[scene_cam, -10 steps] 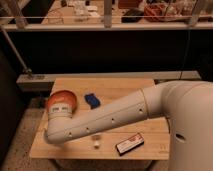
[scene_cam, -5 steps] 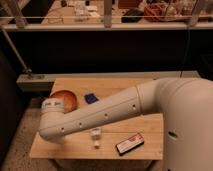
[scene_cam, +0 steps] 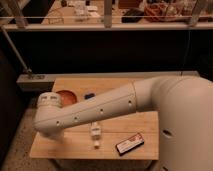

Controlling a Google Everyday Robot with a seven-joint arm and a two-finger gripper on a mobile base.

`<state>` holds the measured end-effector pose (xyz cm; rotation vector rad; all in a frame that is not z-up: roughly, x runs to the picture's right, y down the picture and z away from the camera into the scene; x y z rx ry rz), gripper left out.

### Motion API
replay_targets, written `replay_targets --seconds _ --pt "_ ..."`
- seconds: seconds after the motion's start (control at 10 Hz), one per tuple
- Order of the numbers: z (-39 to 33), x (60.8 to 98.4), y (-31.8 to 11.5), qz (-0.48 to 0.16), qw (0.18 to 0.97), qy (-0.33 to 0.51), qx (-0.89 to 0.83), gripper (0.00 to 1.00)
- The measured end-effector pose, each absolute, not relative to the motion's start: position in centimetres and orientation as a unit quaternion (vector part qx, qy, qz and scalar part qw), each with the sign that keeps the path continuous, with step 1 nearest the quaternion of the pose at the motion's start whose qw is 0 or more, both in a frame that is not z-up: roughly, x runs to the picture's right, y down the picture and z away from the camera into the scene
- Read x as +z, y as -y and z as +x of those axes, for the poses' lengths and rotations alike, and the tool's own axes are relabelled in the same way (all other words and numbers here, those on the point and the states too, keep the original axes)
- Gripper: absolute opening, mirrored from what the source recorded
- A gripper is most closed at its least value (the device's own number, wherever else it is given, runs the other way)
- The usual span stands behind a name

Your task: Place the ceramic cup in the ceramic bowl

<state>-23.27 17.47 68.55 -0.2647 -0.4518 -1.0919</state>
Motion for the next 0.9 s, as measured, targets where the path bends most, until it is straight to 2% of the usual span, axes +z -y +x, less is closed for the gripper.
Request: replay_targets --seconds 0.2,0.5,0.7,0.9 --pt "-23.2 68.4 -16.9 -0.127 0.822 0.206 -0.515 0.03" --pt "-23.7 68.1 -16.5 -0.133 0.82 0.202 -0.518 0.17" --pt "-24.0 67.8 -16.3 -0.139 0.82 0.2 -0.518 0.17" --pt "-23.9 67.6 -16.1 -0.15 0.821 0.195 -0.515 0.09"
